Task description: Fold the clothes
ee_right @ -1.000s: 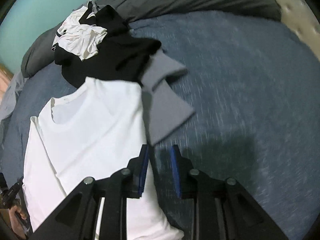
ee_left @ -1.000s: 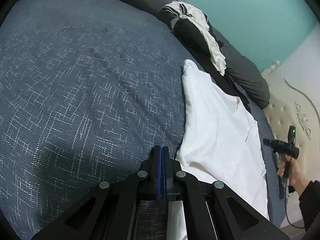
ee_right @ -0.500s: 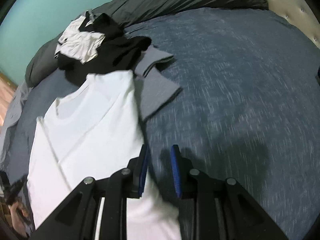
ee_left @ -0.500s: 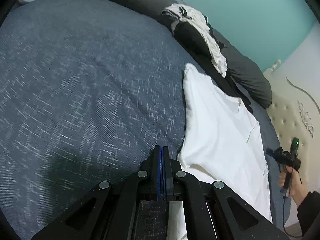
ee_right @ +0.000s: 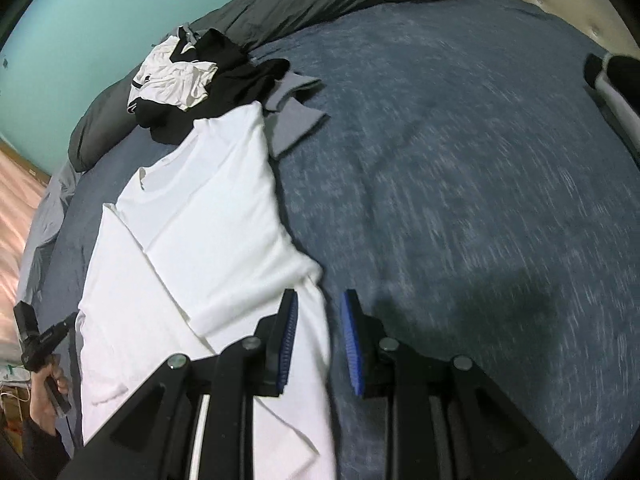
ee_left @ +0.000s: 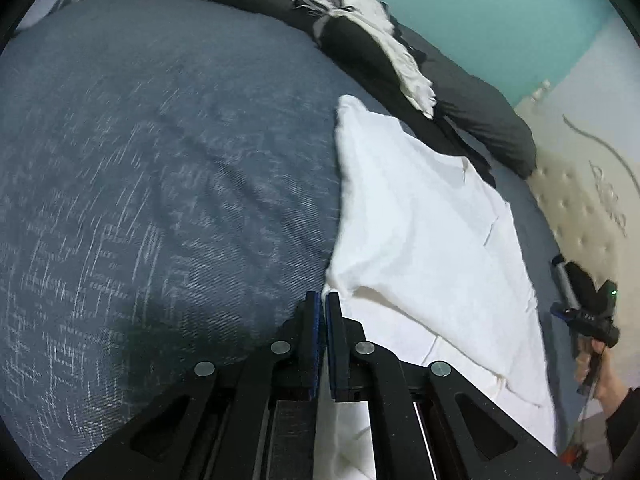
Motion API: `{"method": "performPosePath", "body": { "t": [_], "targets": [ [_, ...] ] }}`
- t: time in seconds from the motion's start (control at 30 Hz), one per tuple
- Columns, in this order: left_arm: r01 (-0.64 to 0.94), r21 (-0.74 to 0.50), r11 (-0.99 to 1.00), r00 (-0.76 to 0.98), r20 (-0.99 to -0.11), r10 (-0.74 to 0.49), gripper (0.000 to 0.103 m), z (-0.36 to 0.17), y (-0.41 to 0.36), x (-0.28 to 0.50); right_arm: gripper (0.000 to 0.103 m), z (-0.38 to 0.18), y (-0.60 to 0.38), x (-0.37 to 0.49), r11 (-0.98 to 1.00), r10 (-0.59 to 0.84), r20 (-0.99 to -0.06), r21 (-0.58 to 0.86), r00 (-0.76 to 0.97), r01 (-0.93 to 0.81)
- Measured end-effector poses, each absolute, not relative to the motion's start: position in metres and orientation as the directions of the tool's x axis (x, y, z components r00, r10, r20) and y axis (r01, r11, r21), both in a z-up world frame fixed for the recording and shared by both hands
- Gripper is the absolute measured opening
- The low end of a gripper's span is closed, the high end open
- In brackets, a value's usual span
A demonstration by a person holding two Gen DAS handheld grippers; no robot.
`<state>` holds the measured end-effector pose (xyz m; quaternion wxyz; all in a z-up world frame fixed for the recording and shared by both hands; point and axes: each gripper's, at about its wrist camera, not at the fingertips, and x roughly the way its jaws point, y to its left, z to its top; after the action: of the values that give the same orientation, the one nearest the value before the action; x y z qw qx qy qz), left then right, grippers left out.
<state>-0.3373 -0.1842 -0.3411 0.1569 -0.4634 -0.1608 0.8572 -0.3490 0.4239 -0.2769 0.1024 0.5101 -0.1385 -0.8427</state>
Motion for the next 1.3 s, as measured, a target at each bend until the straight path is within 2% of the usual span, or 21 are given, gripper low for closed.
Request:
{"method": "performPosePath", "body": {
  "t": [0.13, 0.2, 0.43, 0.53, 0.57, 0.6, 0.63, 0.93, 1.07, 1.3],
  "targets": [
    [-0.155, -0.38, -0.912, -0.521, -0.753, 0.403, 0.03, -0.334, -0.172, -0.338, 0.022, -0.278, 0.432, -0.341, -0.937, -0.318, -0.831, 0.35, -0.456, 0.017],
    [-0.158, -0.346, -0.925, -0.524, -0.764, 0.375, 0.031, -0.332, -0.168, -0.338, 0.022, -0.278, 0.433, -0.338, -0.935, -0.324, -0.829, 0.354, -0.455, 0.022],
    [-0.151, -0.346, -0.926, -0.5, -0.781, 0.373, 0.031, -0.338, -0.169, -0.343, 0.022, -0.281, 0.432, -0.332, -0.932, -0.337, -0.827, 0.362, -0.45, 0.033],
    [-0.175, -0.314, -0.933, -0.49, -0.794, 0.359, 0.03, -0.343, -0.162, -0.347, 0.022, -0.281, 0.433, -0.33, -0.93, -0.34, -0.826, 0.367, -0.451, 0.028],
    [-0.182, -0.3, -0.936, -0.492, -0.797, 0.351, 0.025, -0.343, -0.16, -0.347, 0.022, -0.281, 0.433, -0.33, -0.93, -0.339, -0.825, 0.367, -0.451, 0.028],
    [-0.184, -0.282, -0.942, -0.495, -0.801, 0.337, 0.009, -0.344, -0.159, -0.347, 0.022, -0.281, 0.434, -0.329, -0.93, -0.339, -0.825, 0.367, -0.452, 0.027],
    [-0.184, -0.261, -0.948, -0.499, -0.806, 0.319, 0.007, -0.344, -0.159, -0.347, 0.022, -0.281, 0.434, -0.329, -0.93, -0.339, -0.825, 0.368, -0.452, 0.027],
    [-0.122, -0.3, -0.946, -0.537, -0.782, 0.317, 0.006, -0.342, -0.176, -0.341, 0.022, -0.282, 0.438, -0.322, -0.926, -0.343, -0.824, 0.376, -0.45, 0.018],
    [-0.078, -0.4, -0.913, -0.51, -0.771, 0.381, 0.009, -0.346, -0.189, -0.345, 0.022, -0.281, 0.441, -0.314, -0.923, -0.353, -0.825, 0.384, -0.442, 0.02],
    [-0.031, -0.456, -0.89, -0.483, -0.772, 0.413, 0.009, -0.335, -0.22, -0.328, 0.022, -0.275, 0.445, -0.288, -0.916, -0.373, -0.833, 0.401, -0.408, 0.019]
  ]
}}
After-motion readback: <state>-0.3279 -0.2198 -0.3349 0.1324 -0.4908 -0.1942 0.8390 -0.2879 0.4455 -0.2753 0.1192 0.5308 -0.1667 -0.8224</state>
